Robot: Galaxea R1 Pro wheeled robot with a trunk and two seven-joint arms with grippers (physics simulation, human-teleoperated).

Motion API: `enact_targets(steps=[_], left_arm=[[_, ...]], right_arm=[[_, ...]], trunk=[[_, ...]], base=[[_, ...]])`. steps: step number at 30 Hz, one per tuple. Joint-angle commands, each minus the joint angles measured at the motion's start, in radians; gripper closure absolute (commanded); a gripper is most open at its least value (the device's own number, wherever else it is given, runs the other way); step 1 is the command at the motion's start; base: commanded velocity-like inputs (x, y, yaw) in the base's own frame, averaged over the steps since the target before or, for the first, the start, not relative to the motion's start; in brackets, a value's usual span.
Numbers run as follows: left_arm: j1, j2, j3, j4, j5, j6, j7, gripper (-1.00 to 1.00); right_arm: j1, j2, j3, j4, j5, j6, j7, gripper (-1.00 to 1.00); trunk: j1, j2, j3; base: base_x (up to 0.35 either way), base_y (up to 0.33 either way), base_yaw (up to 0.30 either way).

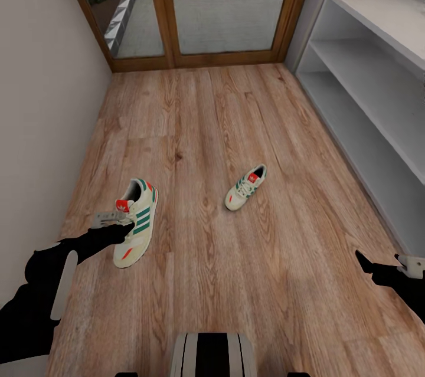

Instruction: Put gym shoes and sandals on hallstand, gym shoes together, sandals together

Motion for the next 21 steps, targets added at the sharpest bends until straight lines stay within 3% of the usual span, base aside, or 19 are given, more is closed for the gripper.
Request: enact_targets(steps=[1, 21], left_arm=[[0.0, 0.0, 0.0, 0.0, 0.0, 0.0, 0.0, 1.0], [0.0, 0.0, -0.001, 0.0, 0.0, 0.0, 0.0, 1.0]], right_arm=[[0.0, 0.0, 0.0, 0.0, 0.0, 0.0, -0.001, -1.0], [0.001, 0.0, 0.0, 0.0, 0.0, 0.0, -0.009, -1.0]], trunk=[[0.0, 0.0, 0.002], [0.0, 0.0, 0.033]], base=[[0.0, 0.0, 0.0], [0.0, 0.0, 0.0]])
